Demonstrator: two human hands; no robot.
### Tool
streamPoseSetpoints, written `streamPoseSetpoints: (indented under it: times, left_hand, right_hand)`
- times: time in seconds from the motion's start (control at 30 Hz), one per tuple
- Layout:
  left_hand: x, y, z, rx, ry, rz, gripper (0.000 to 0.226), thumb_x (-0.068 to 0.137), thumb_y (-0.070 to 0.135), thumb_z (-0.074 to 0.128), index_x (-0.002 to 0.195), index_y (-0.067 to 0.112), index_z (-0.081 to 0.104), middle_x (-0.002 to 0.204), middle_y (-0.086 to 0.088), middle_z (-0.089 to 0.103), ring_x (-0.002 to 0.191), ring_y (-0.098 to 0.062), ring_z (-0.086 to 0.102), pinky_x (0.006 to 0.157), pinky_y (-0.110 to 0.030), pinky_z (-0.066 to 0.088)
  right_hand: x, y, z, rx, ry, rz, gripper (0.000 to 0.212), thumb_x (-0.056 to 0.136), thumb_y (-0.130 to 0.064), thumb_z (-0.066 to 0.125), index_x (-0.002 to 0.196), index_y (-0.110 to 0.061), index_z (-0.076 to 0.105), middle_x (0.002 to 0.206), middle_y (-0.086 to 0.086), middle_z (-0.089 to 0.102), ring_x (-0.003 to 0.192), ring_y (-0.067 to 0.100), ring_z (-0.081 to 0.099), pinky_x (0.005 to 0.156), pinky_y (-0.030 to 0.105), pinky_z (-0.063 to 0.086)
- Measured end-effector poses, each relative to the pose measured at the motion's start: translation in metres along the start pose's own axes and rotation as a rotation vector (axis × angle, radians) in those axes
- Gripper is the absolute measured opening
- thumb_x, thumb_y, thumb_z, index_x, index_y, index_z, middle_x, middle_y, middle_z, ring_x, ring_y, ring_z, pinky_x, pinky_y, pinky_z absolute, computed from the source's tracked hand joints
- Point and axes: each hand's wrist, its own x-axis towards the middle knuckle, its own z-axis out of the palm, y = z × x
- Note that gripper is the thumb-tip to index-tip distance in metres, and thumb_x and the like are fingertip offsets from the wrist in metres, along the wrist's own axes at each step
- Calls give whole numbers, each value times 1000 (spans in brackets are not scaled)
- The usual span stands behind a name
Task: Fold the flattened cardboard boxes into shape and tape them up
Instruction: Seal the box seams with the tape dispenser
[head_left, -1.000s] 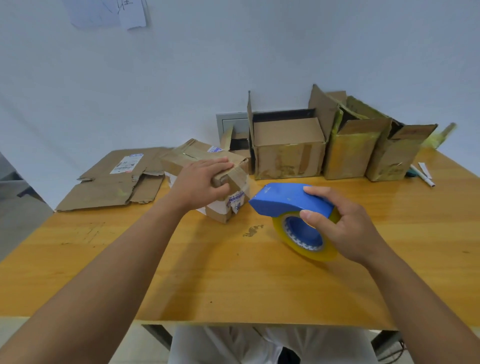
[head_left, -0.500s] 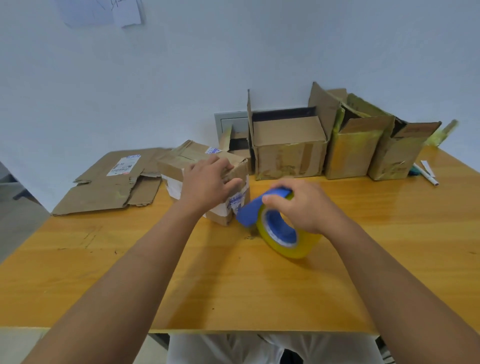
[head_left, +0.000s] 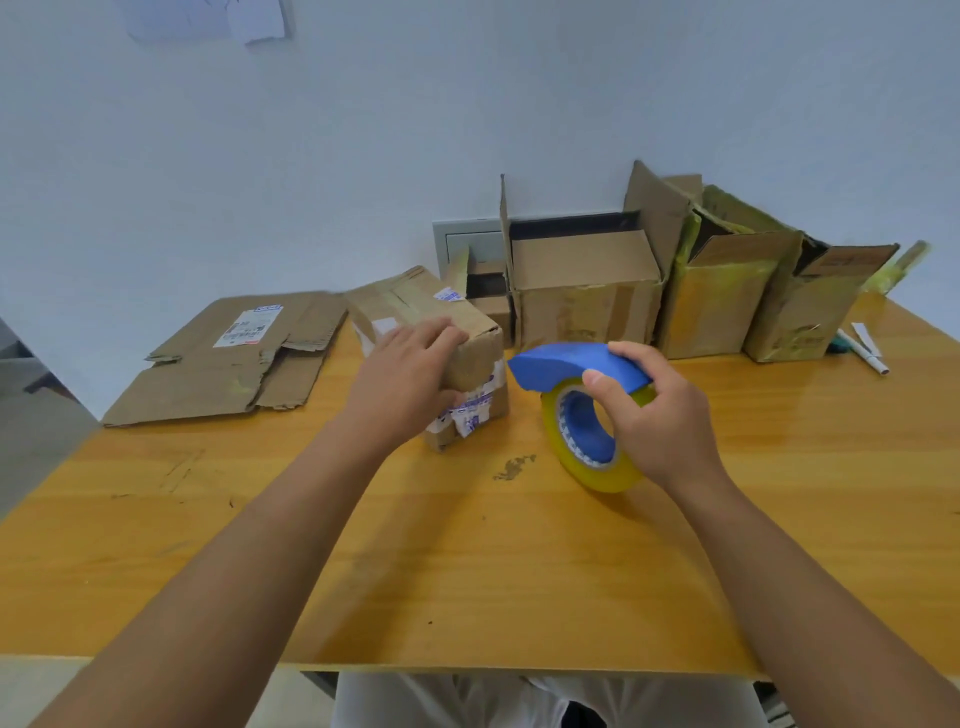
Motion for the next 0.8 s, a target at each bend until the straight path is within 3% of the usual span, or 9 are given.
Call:
streamPoseSetpoints:
  times: [0.1, 0.23, 0.33, 0.47, 0.6, 0.8]
  left_hand:
    - [-2, 6, 5, 30, 57, -40, 66, 85, 38, 74, 141, 25, 43, 149, -10, 36, 135, -32, 35, 108, -44, 37]
    - [-4, 16, 15, 179, 150, -60, 63, 81, 51, 72, 132, 20, 50, 129, -9, 51, 123, -31, 44, 103, -39, 35]
    - [-6, 23, 25, 163, 236, -116, 62, 78, 50, 77, 124, 13, 58, 119, -11, 57, 112, -34, 51, 99, -42, 40]
    - [-4, 25, 36, 142, 309, -117, 63, 79, 44, 77, 127, 8, 57, 121, -15, 56, 115, -37, 48, 101, -45, 42]
    - [-1, 22, 33, 130, 306, -111, 58, 81, 45, 75, 123, 7, 61, 116, -15, 60, 109, -37, 53, 97, -46, 44]
    - [-6, 10, 12, 53, 263, -85, 48, 76, 32, 83, 114, 7, 67, 104, -13, 66, 98, -36, 59, 85, -45, 50]
  right_hand:
    - [6, 3, 17, -37, 30, -7, 48, 87, -56, 64, 127, -30, 59, 104, -17, 59, 96, -4, 58, 67, 10, 47]
    - [4, 10, 32, -102, 36, -20, 53, 91, -53, 64, 135, -26, 56, 118, -1, 61, 100, 21, 58, 78, 40, 54]
    - [3, 13, 33, -89, 55, -31, 59, 86, -59, 56, 135, -26, 56, 116, -5, 59, 99, 19, 57, 76, 36, 51]
    - [-4, 16, 32, -85, 89, -79, 64, 84, -64, 50, 133, -22, 57, 111, -6, 58, 93, 15, 54, 73, 29, 43]
    - [-5, 16, 31, -74, 87, -77, 66, 84, -63, 49, 133, -19, 57, 111, -2, 59, 91, 19, 56, 72, 31, 46]
    - [-11, 19, 27, 8, 94, -83, 62, 84, -60, 53, 132, -22, 56, 116, -7, 57, 97, 16, 57, 74, 17, 43]
